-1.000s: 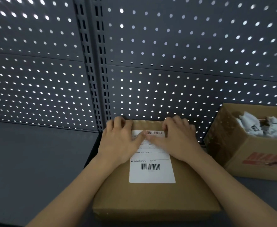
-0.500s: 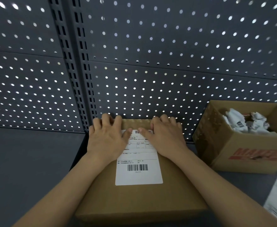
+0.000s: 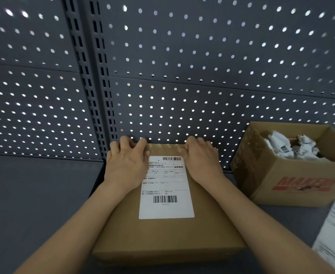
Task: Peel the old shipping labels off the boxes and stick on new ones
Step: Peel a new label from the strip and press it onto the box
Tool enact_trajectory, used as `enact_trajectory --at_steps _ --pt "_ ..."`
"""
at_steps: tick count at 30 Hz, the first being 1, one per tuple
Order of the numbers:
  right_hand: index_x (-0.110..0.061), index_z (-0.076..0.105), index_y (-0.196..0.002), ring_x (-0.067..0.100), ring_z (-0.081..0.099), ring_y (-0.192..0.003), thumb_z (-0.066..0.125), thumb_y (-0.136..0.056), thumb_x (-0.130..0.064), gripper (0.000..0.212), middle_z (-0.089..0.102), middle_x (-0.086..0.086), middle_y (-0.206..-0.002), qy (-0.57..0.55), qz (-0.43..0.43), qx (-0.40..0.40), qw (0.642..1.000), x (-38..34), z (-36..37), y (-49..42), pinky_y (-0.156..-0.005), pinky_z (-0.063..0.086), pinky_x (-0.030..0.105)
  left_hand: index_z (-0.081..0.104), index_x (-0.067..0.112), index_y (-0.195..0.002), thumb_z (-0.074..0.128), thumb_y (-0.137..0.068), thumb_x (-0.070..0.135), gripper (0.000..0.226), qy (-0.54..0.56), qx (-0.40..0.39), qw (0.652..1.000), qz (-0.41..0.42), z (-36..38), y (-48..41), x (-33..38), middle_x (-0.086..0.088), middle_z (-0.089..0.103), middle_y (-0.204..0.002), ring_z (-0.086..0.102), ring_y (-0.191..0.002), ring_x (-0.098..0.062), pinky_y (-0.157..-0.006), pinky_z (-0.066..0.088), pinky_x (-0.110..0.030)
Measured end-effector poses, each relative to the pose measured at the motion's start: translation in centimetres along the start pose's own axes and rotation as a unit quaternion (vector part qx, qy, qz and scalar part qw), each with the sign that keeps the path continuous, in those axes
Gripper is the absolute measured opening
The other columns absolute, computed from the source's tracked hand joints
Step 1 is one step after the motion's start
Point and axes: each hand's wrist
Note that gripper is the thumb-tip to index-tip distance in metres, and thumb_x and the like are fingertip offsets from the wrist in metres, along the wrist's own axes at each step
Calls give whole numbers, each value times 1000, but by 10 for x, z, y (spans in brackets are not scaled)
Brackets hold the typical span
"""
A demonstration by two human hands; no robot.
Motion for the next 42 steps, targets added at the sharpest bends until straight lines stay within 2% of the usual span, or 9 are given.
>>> enact_trajectory --at_steps 5,10,13,17,23,30,35,39,42 --pt "-23 41 -84 19 44 -88 48 -99 -41 25 47 -6 -88 -59 -17 10 998 4 -4 4 -86 40 39 54 25 -128 39 -100 32 32 33 18 999 21 -4 5 -6 -4 41 -118 31 -100 -25 -99 34 -44" --pt "-32 38 -89 8 41 -90 52 -89 -61 33 46 -15 -94 -133 -57 -36 989 8 -35 39 -77 37 29 40 31 -140 32 -94 56 53 30 -20 998 53 -17 34 -2 9 44 -144 29 -138 -22 -118 6 -56" --pt "-33 34 -99 1 30 -93 51 -82 -73 47 37 -20 -104 -95 -65 -80 990 2 -50 69 -84 32 26 17 27 -153 10 -80 80 91 27 -64 994 85 -24 58 3 6 27 -155 12 -147 -20 -121 9 -50" --pt "-36 28 -104 1 31 -106 31 -77 -87 58 32 -21 -108 -9 -101 -90 991 -3 -42 91 -101 23 29 -15 22 -155 -8 -69 87 108 -43 -104 991 71 -21 75 0 3 -12 -164 -19 -150 -19 -123 -2 -46" --pt "-34 29 -98 2 39 -105 36 -90 -70 37 41 -21 -108 -46 -79 -93 991 12 -37 88 -103 24 30 -28 28 -149 6 -79 85 96 -9 -163 984 73 -30 71 -14 16 -33 -156 -37 -139 -1 -117 -13 -28" --pt "-34 34 -98 -1 40 -106 40 -97 -47 14 49 -18 -117 -77 -56 -68 993 11 -33 90 -97 11 18 -12 35 -155 17 -95 62 71 48 -179 982 32 -37 74 -21 29 -25 -155 -31 -142 -2 -120 14 -35" --pt "-38 28 -101 1 40 -102 39 -90 -63 29 42 -23 -106 -65 -68 -66 993 -1 -41 105 -102 21 27 -9 26 -156 12 -91 72 83 8 -148 989 29 -39 85 -8 14 -18 -162 -29 -145 -12 -119 -2 -32" --pt "-39 28 -112 7 38 -115 25 -84 -79 49 38 -17 -120 0 -86 -70 994 -10 -34 117 -97 19 28 -24 18 -152 -14 -71 84 105 -72 -133 987 50 -28 98 5 -2 -24 -161 -29 -146 -18 -123 -6 -41" --pt "-40 28 -110 11 38 -121 23 -83 -80 49 37 -15 -125 -4 -87 -80 993 -6 -34 115 -100 16 29 -32 21 -148 -12 -67 90 108 -69 -154 983 68 -28 97 -4 1 -33 -158 -35 -142 -13 -123 -8 -38"
Point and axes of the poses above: each hand's wrist, its own y-axis away from the middle knuckle, its own z-axis out of the palm, x = y × z
